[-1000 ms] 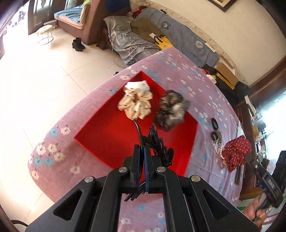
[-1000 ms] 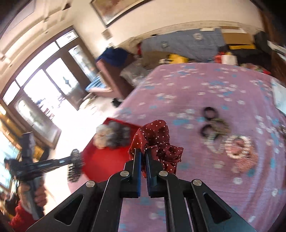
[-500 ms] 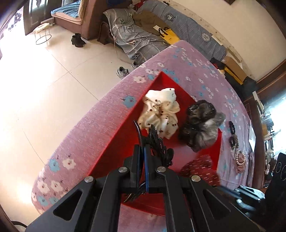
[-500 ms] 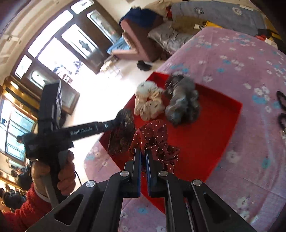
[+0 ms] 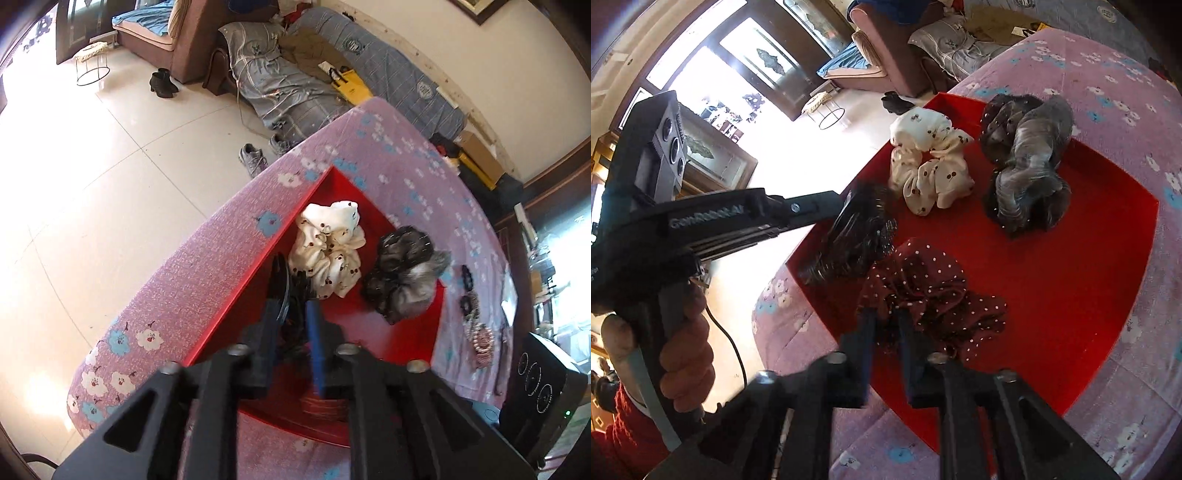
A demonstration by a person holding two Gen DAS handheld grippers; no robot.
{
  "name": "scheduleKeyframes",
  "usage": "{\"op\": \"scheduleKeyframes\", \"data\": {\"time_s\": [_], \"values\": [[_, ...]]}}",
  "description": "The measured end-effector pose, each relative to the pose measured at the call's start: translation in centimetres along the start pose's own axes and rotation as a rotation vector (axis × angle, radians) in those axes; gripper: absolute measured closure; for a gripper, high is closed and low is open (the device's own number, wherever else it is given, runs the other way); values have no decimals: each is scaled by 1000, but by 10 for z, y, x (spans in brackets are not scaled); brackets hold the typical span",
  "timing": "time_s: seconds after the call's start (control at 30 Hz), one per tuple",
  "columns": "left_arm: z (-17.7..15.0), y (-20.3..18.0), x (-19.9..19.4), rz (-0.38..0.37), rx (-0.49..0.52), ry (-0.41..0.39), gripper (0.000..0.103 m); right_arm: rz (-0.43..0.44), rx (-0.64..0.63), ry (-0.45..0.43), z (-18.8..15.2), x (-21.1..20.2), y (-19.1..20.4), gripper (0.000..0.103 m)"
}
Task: Organize jewelry
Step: 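Place the claw clip and red bow into the red tray, opening both tools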
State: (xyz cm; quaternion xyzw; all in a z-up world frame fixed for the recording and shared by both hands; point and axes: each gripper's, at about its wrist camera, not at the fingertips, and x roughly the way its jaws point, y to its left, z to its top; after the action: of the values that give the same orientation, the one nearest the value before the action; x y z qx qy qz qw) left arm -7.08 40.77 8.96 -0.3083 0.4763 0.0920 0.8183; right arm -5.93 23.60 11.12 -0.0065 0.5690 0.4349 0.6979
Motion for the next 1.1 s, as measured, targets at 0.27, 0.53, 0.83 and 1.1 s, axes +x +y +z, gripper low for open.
{"op": "scheduleKeyframes", "data": {"time_s": [0.27, 0.53, 0.83, 1.1], "values": [[-9, -4, -54, 22, 13, -107, 72, -139, 24, -145, 25, -55, -25, 71], [-30, 0, -73, 153, 60, -134, 72, -222, 39, -98, 68, -5, -48, 74], [-52, 16, -90, 253, 13, -157, 72, -193, -11, -97, 91, 11, -33, 74], [-61, -8, -92, 342, 29, -162, 72, -208, -42, -207, 46, -59, -42, 61]]}}
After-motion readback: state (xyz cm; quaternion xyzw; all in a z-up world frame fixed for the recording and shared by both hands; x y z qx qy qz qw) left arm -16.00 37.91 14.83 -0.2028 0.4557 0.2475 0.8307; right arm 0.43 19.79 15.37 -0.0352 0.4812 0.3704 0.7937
